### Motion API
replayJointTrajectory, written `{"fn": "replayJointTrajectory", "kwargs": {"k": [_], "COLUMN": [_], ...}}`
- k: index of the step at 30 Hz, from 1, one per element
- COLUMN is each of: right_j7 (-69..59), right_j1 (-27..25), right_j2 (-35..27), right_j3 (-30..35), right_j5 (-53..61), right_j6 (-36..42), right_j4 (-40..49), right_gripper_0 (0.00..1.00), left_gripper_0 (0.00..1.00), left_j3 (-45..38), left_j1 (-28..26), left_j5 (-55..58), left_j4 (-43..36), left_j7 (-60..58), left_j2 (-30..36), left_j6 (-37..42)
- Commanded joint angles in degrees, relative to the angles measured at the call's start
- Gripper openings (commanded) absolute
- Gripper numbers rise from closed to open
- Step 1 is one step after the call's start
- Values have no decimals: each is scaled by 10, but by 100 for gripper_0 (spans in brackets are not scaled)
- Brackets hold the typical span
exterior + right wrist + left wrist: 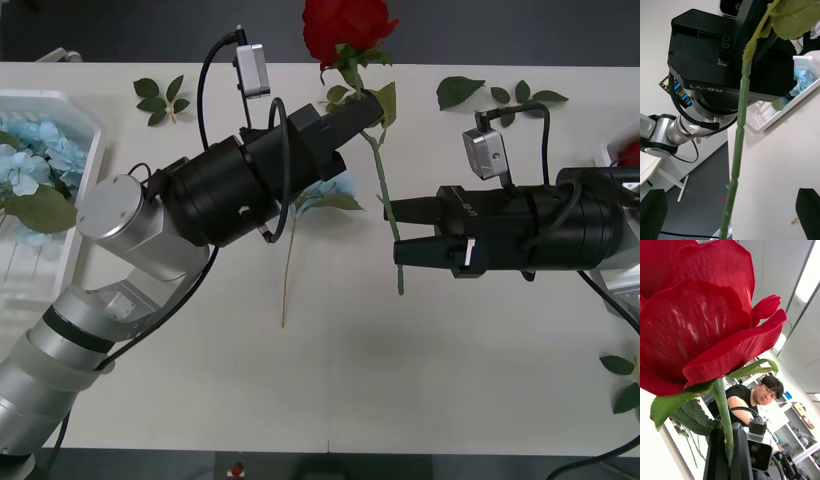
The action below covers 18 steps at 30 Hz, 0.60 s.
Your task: Put the red flowers into the right box and the blue flowers into the left box
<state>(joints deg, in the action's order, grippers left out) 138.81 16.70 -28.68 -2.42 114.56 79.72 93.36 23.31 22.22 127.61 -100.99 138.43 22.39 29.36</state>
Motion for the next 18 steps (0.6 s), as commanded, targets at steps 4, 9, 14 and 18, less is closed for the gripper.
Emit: {"fn": "replayJointTrajectory", "kwargs": {"k": [4, 9, 14, 18], "right_j7": [21, 21, 21, 21], "right_j1": [21, 23, 24, 25], "right_j2": [23, 37, 47, 50], "right_j3": [12, 12, 8, 4], "right_j5": [-21, -36, -45, -50], "right_j6": [-4, -4, -8, -14], "right_j4": [23, 23, 23, 23], "right_gripper_0": [100, 100, 100, 100], "left_gripper_0": [0, 0, 0, 0], "left_j3": [15, 15, 16, 16], "left_j1": [20, 20, 20, 20], "left_j5": [-20, -21, -21, -21], "left_j4": [-7, -7, -7, -7], "left_j7": [32, 31, 30, 30], "left_j2": [-2, -2, -2, -2], "left_j6": [-7, -7, -7, -7]}}
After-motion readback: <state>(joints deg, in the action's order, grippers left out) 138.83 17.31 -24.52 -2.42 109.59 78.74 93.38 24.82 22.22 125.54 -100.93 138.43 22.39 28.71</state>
